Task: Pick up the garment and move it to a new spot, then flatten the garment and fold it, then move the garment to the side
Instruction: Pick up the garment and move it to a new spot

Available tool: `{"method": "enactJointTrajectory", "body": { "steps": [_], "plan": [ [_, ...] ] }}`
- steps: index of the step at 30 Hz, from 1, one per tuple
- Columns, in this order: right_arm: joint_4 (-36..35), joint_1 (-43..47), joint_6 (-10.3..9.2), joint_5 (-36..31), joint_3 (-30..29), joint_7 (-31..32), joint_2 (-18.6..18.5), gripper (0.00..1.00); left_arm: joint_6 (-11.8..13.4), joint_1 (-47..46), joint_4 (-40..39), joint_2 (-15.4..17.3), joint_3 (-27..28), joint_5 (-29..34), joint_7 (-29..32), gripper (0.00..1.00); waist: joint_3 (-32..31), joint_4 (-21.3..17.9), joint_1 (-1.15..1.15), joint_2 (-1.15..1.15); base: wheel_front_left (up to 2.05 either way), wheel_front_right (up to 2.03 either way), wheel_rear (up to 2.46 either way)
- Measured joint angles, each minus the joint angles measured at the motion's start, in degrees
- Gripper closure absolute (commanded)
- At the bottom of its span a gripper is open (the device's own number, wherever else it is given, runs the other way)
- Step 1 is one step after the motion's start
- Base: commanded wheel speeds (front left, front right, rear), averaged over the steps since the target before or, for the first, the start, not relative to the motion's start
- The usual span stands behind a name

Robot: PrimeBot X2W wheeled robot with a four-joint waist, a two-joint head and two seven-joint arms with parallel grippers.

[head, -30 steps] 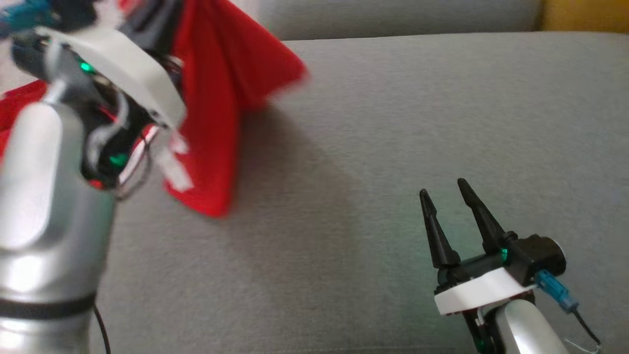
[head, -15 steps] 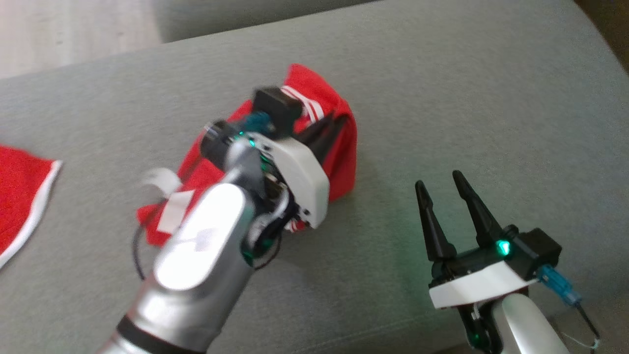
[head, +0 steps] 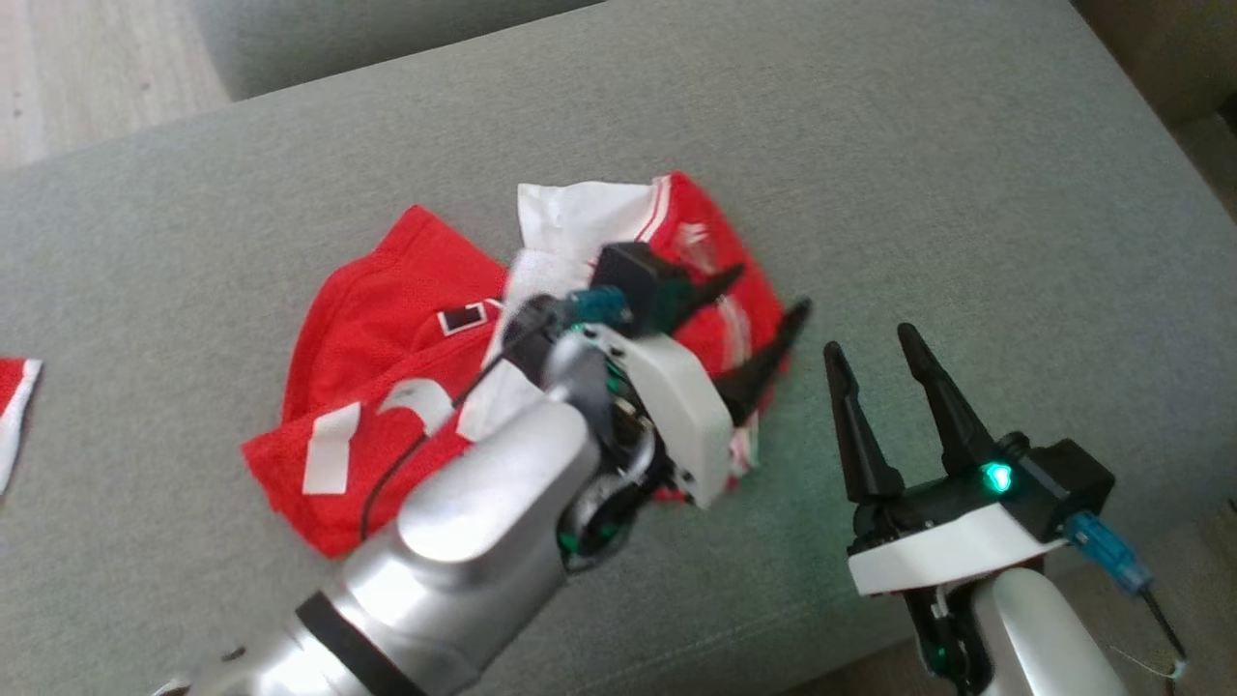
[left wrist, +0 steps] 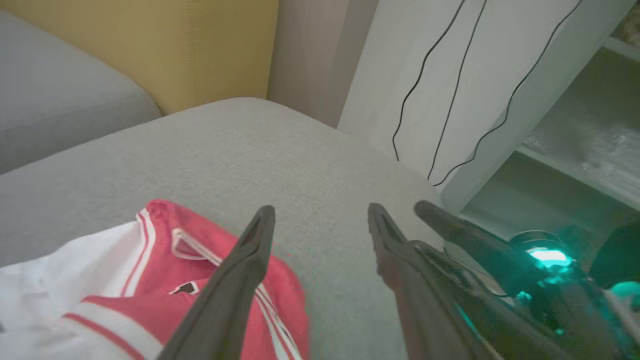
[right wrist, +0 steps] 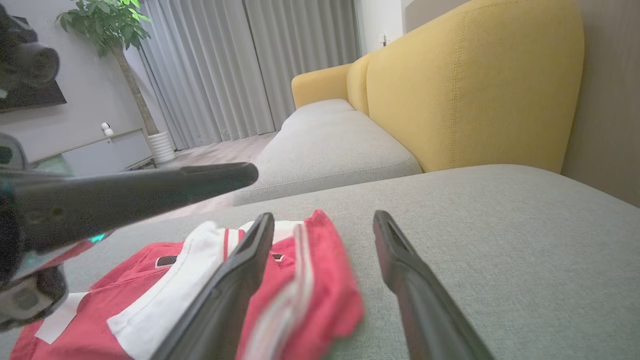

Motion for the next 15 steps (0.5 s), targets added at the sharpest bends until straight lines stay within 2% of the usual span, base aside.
{"method": "enactJointTrajectory", "body": {
  "steps": [5,10,15],
  "plan": [
    [0.01,0.09,-0.01,-0.15,-0.3,0.0,0.02,0.0,1.6,-0.02,-1.47,0.01,-3.52,-6.15,-4.17,0.0,-0.32,1.49,0.0,0.0,0.0,0.0,0.0],
    [-0.01,0.25,0.0,-0.81,-1.09,0.0,0.16,0.0,4.77,0.54,-0.23,0.21,-2.91,-7.23,-9.61,0.0,-0.95,3.35,0.0,0.0,0.0,0.0,0.0],
    [-0.05,0.77,-0.01,-2.36,-2.77,0.0,0.2,0.0,8.67,6.64,0.12,4.1,0.36,-6.55,-13.58,0.0,-1.88,5.65,0.0,0.0,0.0,0.0,0.0]
  ]
}}
